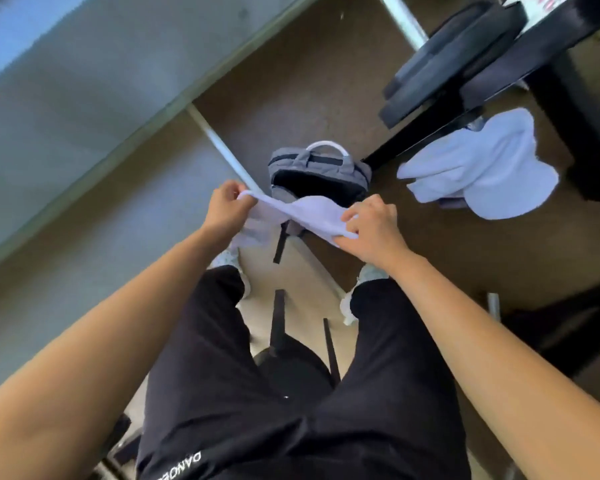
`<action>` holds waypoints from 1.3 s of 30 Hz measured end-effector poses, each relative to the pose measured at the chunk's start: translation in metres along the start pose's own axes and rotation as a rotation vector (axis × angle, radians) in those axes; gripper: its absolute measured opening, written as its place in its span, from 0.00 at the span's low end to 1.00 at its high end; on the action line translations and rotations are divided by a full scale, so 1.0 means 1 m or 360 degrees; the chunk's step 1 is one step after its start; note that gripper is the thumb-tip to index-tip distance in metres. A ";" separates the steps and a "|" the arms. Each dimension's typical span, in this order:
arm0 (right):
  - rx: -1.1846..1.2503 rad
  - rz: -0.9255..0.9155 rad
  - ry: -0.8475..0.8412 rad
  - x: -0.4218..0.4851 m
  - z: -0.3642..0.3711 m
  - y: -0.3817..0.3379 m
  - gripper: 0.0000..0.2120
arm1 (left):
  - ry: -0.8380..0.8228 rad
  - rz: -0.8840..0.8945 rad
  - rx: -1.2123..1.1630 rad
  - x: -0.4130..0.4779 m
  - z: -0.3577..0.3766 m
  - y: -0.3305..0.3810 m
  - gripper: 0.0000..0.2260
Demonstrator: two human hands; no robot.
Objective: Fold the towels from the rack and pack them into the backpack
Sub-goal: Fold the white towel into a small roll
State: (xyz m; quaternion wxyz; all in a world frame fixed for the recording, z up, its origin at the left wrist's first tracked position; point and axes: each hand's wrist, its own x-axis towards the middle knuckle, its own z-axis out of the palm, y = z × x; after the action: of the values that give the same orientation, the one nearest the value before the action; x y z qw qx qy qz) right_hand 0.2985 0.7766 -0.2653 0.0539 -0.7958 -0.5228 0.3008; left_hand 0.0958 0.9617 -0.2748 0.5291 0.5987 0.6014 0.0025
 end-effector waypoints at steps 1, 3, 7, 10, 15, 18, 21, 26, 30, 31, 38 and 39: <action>0.0032 -0.0052 -0.0007 -0.001 0.011 -0.007 0.15 | 0.0022 0.0062 0.0020 0.009 -0.004 -0.008 0.14; 0.0174 -0.0027 0.0027 0.004 0.027 -0.011 0.20 | 0.0086 0.0195 0.0084 0.028 -0.012 -0.023 0.15; 0.0576 0.0195 -0.0014 0.012 0.061 0.017 0.26 | 0.0285 0.0422 0.0323 0.063 -0.023 -0.057 0.09; 0.0678 0.0095 -0.0188 0.009 0.076 0.026 0.30 | 0.0471 0.0496 0.0263 0.077 -0.018 -0.078 0.05; 0.0692 -0.0010 -0.0795 -0.021 0.109 0.009 0.31 | 0.0457 0.0432 -0.0373 0.057 0.003 -0.091 0.05; 0.0649 -0.0136 -0.0778 -0.055 0.115 -0.002 0.27 | 0.0460 0.0485 -0.0458 0.027 0.000 -0.092 0.15; 0.0635 -0.0178 -0.0522 -0.087 0.101 0.004 0.22 | 0.0530 0.0495 -0.0491 -0.001 -0.013 -0.083 0.14; 0.0698 0.0056 0.0298 -0.118 0.077 0.025 0.18 | 0.0577 0.0496 -0.0497 -0.034 -0.019 -0.084 0.14; 0.0999 0.0331 0.0809 -0.119 0.068 0.034 0.21 | 0.0632 0.0654 -0.0448 -0.045 -0.011 -0.091 0.21; 0.1098 0.0394 0.0862 -0.117 0.066 0.034 0.23 | 0.0640 0.0637 -0.0432 -0.047 -0.009 -0.093 0.22; 0.1652 0.0866 0.0634 -0.097 0.071 0.025 0.30 | -0.0228 0.0111 -0.0208 -0.064 0.013 -0.093 0.12; 0.1757 0.0896 0.0594 -0.095 0.073 0.024 0.31 | -0.0331 0.0128 -0.0246 -0.064 0.017 -0.093 0.13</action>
State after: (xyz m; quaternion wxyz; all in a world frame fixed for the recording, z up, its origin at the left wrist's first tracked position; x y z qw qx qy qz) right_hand 0.2525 0.6671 -0.2944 0.4642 -0.7967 -0.0444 0.3846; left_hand 0.0225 0.8782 -0.3013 0.6325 0.5768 0.5169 0.0079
